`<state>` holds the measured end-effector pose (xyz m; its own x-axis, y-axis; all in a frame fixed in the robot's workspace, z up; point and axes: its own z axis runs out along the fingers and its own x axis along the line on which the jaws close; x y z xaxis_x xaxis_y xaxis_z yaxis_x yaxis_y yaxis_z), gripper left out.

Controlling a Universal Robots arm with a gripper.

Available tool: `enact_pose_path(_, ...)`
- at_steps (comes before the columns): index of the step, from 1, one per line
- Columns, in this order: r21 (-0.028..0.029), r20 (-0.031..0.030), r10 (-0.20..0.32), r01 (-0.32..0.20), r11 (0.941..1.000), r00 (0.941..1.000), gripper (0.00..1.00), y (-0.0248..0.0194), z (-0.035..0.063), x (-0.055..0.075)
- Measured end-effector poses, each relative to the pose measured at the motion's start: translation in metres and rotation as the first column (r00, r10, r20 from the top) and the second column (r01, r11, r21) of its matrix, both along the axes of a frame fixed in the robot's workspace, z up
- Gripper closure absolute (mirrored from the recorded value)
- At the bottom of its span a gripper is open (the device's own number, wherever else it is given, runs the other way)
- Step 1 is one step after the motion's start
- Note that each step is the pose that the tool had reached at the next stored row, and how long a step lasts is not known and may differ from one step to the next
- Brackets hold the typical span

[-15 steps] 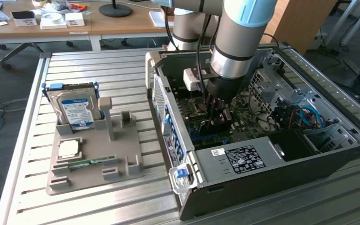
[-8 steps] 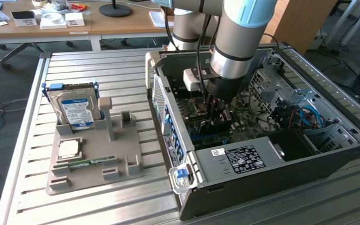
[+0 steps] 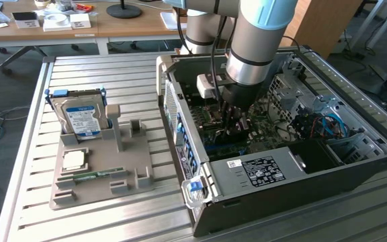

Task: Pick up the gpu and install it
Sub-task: 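Insert the gpu into the slot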

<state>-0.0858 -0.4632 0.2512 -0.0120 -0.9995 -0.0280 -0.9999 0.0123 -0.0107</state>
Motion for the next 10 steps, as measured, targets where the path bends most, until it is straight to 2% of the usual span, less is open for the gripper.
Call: enact_pose_path(10,0.0002,0.0001,0.0,0.0,1.0,1.0,0.74,0.0,-0.0015,-0.0018)
